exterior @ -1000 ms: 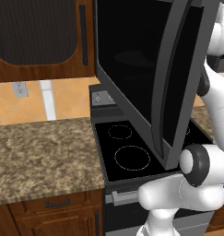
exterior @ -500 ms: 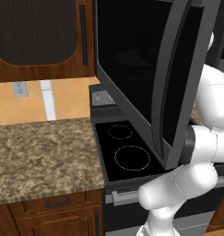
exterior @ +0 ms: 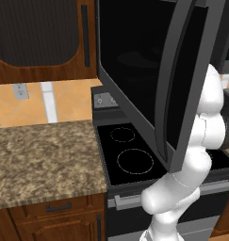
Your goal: Open the microwave, place the bowl with waffle inside the microwave, then close the microwave door and turn it on.
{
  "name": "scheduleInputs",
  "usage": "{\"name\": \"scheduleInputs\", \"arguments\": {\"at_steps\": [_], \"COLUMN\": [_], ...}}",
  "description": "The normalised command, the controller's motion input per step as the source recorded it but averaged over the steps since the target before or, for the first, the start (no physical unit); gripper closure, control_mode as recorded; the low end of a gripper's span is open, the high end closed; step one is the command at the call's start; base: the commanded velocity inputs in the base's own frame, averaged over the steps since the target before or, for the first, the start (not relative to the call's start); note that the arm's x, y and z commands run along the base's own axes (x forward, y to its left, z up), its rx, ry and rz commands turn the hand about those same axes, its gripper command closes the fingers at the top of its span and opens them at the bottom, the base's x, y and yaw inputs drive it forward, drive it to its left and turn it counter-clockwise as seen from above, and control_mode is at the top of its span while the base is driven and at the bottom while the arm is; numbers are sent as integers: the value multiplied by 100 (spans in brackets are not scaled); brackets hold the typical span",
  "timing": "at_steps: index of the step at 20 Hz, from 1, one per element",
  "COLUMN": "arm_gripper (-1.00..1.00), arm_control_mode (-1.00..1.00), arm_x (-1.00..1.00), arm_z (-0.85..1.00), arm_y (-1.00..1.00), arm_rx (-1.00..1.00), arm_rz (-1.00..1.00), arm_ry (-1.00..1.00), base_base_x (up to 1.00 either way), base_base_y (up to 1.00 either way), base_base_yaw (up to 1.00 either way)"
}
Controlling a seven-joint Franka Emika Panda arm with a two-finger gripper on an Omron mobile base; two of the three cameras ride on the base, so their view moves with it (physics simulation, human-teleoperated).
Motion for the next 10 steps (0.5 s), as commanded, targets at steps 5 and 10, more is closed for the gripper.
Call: {"name": "scheduleInputs", "arguments": {"at_steps": [5, 10], "arm_gripper": [-100, -100], "arm_control_mode": [-100, -100], "arm_x": [39, 23], "arm_z": [-13, -9], "arm_y": [0, -4], "arm_rx": [4, 9], "arm_rz": [0, 0], "arm_ry": [0, -11], "base_base_x": [0, 0], "base_base_y": [0, 0], "base_base_yaw": [0, 0]}}
